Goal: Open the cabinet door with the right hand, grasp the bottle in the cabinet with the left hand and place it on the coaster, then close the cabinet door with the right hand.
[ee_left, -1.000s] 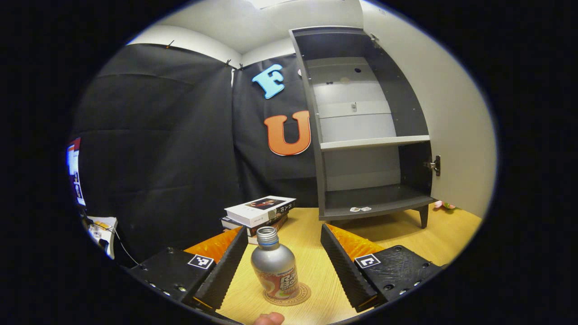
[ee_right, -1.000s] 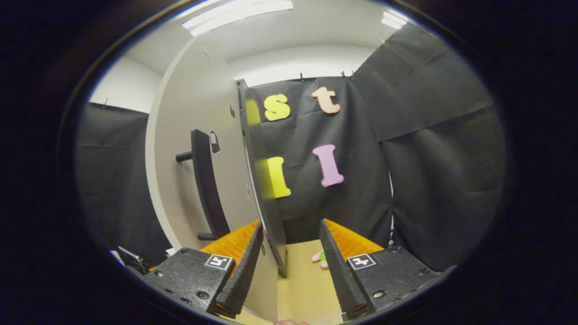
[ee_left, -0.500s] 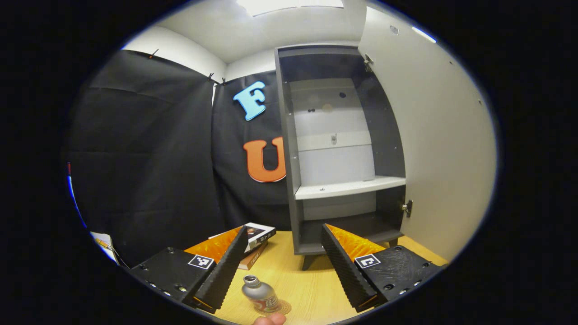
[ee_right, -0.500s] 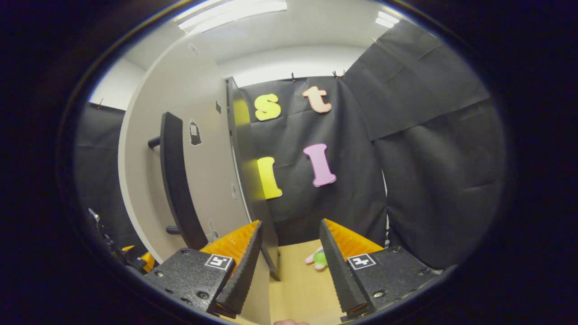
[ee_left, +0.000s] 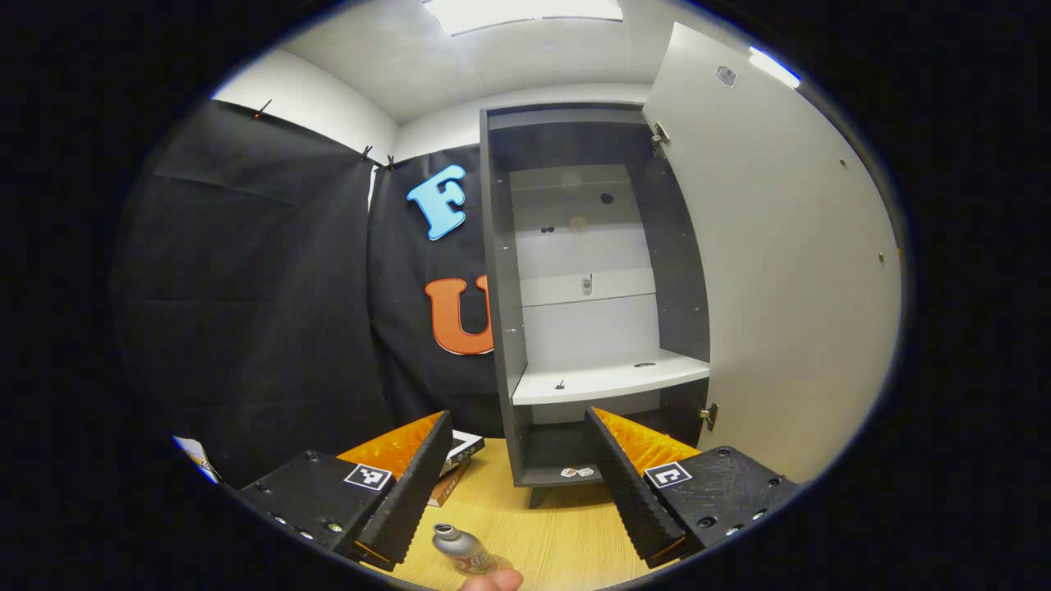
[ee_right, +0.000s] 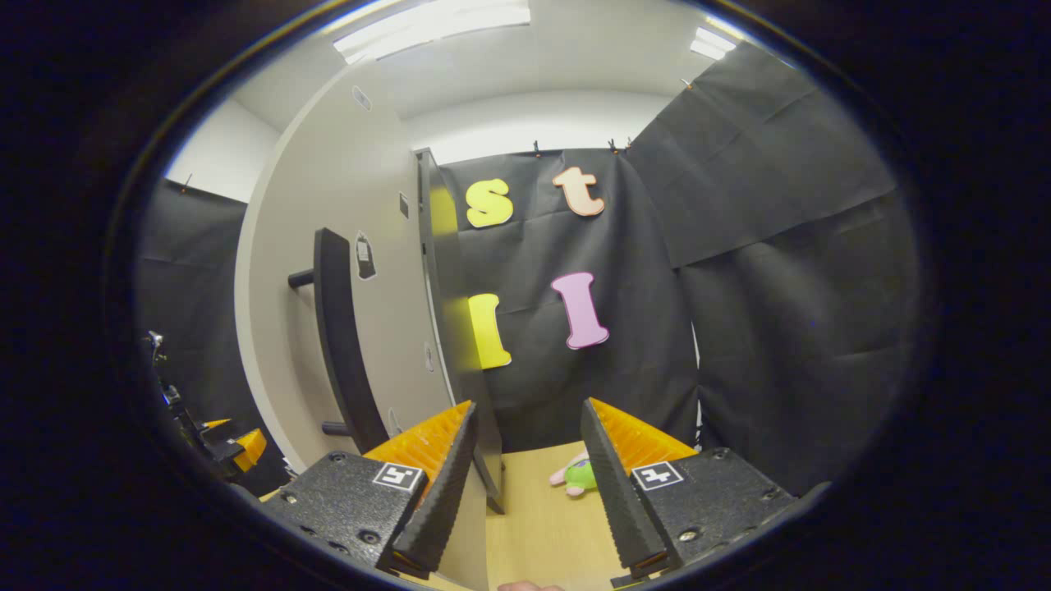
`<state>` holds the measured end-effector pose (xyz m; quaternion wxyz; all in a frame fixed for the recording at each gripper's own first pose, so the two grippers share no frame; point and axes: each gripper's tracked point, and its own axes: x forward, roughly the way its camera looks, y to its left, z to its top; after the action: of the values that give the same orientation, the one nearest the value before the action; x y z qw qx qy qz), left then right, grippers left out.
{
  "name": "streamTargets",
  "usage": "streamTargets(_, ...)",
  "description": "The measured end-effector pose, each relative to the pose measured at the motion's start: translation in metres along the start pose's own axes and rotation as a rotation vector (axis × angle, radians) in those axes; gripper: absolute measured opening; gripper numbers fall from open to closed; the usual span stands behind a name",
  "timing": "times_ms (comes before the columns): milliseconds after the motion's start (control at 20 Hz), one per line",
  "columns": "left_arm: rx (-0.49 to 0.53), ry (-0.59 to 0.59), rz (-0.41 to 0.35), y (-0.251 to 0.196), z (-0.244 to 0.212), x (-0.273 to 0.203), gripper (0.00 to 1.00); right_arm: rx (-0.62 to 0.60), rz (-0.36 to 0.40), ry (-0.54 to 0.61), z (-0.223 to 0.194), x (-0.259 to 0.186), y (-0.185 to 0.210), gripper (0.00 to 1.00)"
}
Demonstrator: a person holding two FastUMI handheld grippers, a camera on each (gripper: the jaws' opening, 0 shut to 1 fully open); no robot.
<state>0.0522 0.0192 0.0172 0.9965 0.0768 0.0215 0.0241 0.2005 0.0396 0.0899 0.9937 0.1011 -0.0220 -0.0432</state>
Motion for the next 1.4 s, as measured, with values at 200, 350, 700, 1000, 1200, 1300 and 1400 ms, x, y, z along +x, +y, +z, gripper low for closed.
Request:
streamTargets(200, -0.014, -0.003, -0.036, -0.01, 0.003, -0.003, 0.96, -0.054, 0.049, 0.004, 0.009, 0.0, 0.023, 0.79)
streamTargets(350, 0.0, -0.008, -0.034, -0.009, 0.002, -0.004, 0.96, -0.156, 0.017, -0.019, 0.015, 0.0, 0.024, 0.78)
streamTargets(700, 0.008, 0.013, -0.028, -0.006, -0.006, -0.006, 0.96, -0.156, 0.05, -0.012, 0.013, -0.001, 0.033, 0.75)
streamTargets(1000, 0.003, -0.004, -0.026, -0.004, -0.002, -0.008, 0.96, -0.169, 0.209, 0.016, 0.004, 0.0, 0.086, 0.7)
streamTargets(1200, 0.012, -0.014, -0.009, 0.006, -0.002, -0.013, 0.96, -0.193, 0.329, 0.034, -0.005, 0.0, 0.13, 0.75)
streamTargets(1300, 0.014, -0.015, 0.002, 0.012, -0.003, -0.015, 0.96, -0.191, 0.398, 0.052, -0.011, 0.002, 0.153, 0.75)
streamTargets(1400, 0.019, -0.012, 0.021, 0.018, -0.003, -0.019, 0.96, -0.188, 0.445, 0.06, -0.014, 0.012, 0.174, 0.75)
